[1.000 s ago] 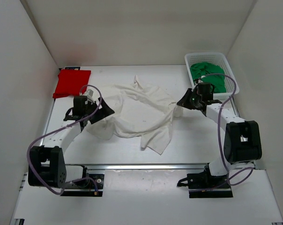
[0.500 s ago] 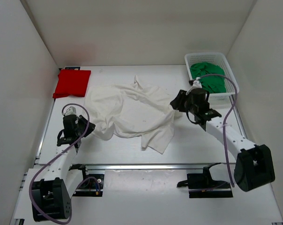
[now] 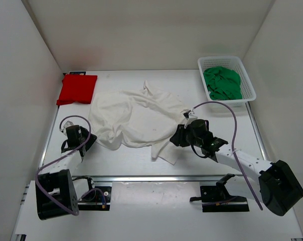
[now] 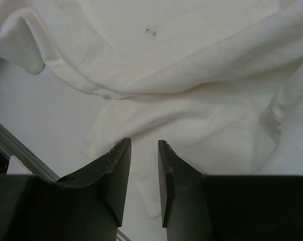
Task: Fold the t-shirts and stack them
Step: Flatten out the tshirt
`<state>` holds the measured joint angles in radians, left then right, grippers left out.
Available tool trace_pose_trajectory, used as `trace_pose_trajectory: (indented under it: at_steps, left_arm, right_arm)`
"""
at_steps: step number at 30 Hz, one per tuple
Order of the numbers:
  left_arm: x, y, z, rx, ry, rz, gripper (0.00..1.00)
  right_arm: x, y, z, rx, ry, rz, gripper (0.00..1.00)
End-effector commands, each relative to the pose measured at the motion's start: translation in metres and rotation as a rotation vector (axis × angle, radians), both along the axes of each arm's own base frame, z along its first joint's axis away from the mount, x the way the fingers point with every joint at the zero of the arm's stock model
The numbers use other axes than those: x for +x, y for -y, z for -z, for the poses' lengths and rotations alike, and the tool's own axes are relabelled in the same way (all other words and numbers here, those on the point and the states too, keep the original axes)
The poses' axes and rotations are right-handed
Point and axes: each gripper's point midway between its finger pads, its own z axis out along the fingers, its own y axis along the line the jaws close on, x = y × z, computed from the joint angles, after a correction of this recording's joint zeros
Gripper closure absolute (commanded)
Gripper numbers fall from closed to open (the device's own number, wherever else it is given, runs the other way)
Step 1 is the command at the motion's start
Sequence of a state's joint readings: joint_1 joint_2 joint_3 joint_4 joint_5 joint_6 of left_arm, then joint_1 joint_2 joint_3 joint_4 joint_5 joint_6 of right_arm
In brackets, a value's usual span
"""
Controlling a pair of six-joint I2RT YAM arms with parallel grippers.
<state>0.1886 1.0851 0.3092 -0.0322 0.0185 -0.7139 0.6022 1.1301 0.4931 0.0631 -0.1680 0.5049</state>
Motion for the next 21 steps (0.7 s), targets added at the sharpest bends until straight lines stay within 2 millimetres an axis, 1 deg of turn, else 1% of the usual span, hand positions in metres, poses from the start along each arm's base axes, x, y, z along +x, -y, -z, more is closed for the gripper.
trace_pose_trajectory:
  at_steps: [1, 2, 3, 4, 7, 8, 9, 10, 11, 12, 13, 15, 16, 17, 18, 19, 20, 21]
  left_arm:
    - [0.017, -0.003, -0.005, -0.004, 0.044, -0.023, 0.47]
    - [0.019, -0.002, -0.006, -0.006, 0.043, -0.019, 0.51]
    - [0.022, 0.0, -0.01, -0.003, 0.057, -0.013, 0.51]
    - [0.024, 0.003, -0.009, -0.002, 0.054, -0.002, 0.53]
    - [0.028, 0.002, -0.007, 0.001, 0.049, -0.018, 0.57]
    - [0.031, 0.004, -0.009, -0.006, 0.056, -0.009, 0.58]
    - [0.032, 0.005, -0.008, -0.009, 0.058, -0.004, 0.59]
    - [0.032, 0.003, -0.008, -0.007, 0.057, -0.008, 0.64]
    - [0.032, 0.003, -0.007, -0.009, 0.055, -0.011, 0.68]
    - [0.032, 0.001, -0.007, -0.008, 0.055, -0.016, 0.7]
    - [0.032, 0.0, -0.008, -0.004, 0.056, -0.014, 0.76]
    - [0.033, -0.001, -0.009, 0.005, 0.055, -0.019, 0.83]
    - [0.03, -0.004, -0.007, 0.018, 0.047, -0.02, 0.88]
    - [0.036, -0.003, -0.013, 0.015, 0.061, -0.017, 0.93]
    - [0.037, -0.003, -0.018, 0.01, 0.076, -0.018, 0.98]
    - [0.039, -0.001, -0.02, 0.01, 0.082, -0.005, 1.0]
    - [0.039, 0.002, -0.025, 0.011, 0.094, 0.001, 1.0]
    - [0.043, 0.006, -0.035, 0.016, 0.127, 0.017, 1.0]
  right_arm:
    - [0.006, -0.01, -0.027, 0.08, 0.097, -0.021, 0.73]
    - [0.006, -0.01, -0.028, 0.084, 0.101, -0.021, 0.74]
    - [0.006, -0.009, -0.028, 0.083, 0.104, -0.021, 0.74]
    - [0.005, -0.006, -0.027, 0.083, 0.105, -0.024, 0.73]
    - [0.004, -0.002, -0.025, 0.084, 0.097, -0.017, 0.73]
    - [0.006, -0.002, -0.031, 0.094, 0.112, -0.012, 0.73]
    - [0.006, -0.002, -0.032, 0.096, 0.117, -0.017, 0.73]
    - [0.005, 0.0, -0.029, 0.087, 0.111, -0.014, 0.73]
    - [0.006, 0.0, -0.031, 0.087, 0.113, -0.013, 0.73]
    - [0.005, 0.001, -0.031, 0.088, 0.112, -0.011, 0.73]
    - [0.003, 0.002, -0.026, 0.077, 0.1, -0.012, 0.73]
    - [0.003, 0.007, -0.023, 0.057, 0.083, 0.006, 0.73]
    - [-0.001, 0.009, -0.019, 0.047, 0.077, 0.008, 0.72]
    - [-0.002, 0.012, -0.017, 0.021, 0.063, 0.022, 0.72]
    - [-0.006, 0.017, -0.008, -0.025, 0.034, 0.039, 0.71]
    - [-0.016, 0.022, 0.003, -0.065, -0.011, 0.035, 0.68]
    - [-0.019, 0.026, 0.009, -0.094, -0.028, 0.04, 0.67]
    - [-0.026, 0.029, 0.014, -0.132, -0.056, 0.033, 0.63]
